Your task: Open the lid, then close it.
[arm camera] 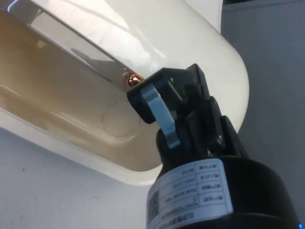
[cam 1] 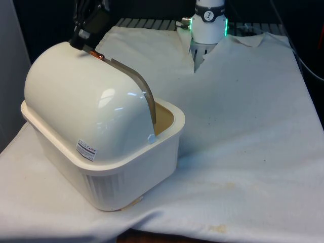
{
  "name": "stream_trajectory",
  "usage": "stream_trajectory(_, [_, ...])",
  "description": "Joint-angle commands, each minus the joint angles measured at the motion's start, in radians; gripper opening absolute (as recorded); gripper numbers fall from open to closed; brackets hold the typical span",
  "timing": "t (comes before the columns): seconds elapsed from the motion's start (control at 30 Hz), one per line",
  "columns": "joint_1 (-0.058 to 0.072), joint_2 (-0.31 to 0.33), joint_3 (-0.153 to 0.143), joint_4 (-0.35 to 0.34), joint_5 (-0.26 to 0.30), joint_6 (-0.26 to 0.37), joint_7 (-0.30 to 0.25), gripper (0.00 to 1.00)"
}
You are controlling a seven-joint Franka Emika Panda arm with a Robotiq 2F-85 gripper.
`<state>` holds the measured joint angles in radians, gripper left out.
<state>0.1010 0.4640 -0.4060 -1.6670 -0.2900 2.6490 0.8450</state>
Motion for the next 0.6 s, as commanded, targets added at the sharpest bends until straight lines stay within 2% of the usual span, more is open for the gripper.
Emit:
stream_trajectory(0.0, [-0.012,-0.001,0.021,0.003,0.029,-0.015,-0.022,0.0])
stream_trajectory(0.27, [-0.009,0.01,0.023,0.023,0.065,-0.039,-0.035,0.0])
stream_trajectory(0.3, [0.0,0.012,0.006,0.021,0.044,-0.028,-0.019,0.0])
stream_trajectory(0.33, [-0.009,0.011,0.023,0.024,0.069,-0.042,-0.036,0.0])
stream_trajectory(0.57, [-0.009,0.012,0.029,0.023,0.091,-0.053,-0.039,0.0])
